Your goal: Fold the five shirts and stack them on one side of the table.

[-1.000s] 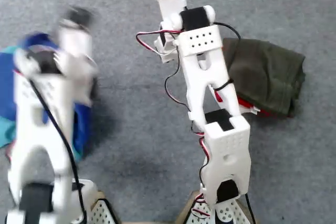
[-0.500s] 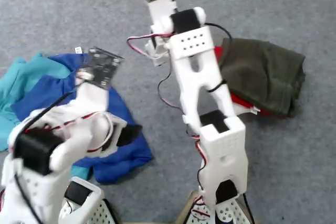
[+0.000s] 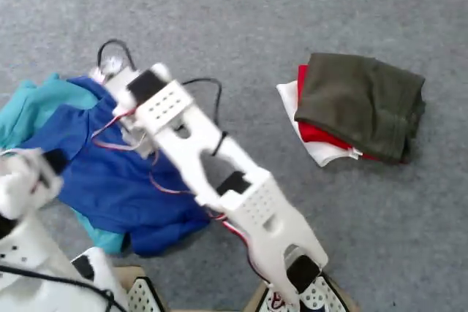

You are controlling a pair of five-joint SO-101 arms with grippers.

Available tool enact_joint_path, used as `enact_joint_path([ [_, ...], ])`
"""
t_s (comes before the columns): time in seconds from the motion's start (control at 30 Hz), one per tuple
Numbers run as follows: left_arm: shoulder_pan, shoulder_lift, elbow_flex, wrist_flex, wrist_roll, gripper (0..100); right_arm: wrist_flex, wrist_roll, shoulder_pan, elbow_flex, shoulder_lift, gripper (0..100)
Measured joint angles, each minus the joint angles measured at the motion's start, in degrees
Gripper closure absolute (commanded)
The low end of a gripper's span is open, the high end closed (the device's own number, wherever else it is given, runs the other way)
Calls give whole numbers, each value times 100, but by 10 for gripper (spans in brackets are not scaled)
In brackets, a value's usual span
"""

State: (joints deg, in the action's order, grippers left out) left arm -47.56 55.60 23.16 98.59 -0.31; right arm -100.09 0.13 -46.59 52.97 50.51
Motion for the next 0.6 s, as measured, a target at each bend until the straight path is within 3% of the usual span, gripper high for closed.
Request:
enact_joint_path([
  [0.1,-967,0,668,-659,-185,690,9,-97,-220,404,545,779],
  [0.23,-1670,0,1389,-1477,-273,690,9,-105,-281,914,1125,990],
  [0.4,-1855,0,1574,-1723,-580,690,-62,-105,0,1222,1319,986],
  [0.6,-1855,0,1574,-1758,-440,690,-62,-105,642,782,897,985],
])
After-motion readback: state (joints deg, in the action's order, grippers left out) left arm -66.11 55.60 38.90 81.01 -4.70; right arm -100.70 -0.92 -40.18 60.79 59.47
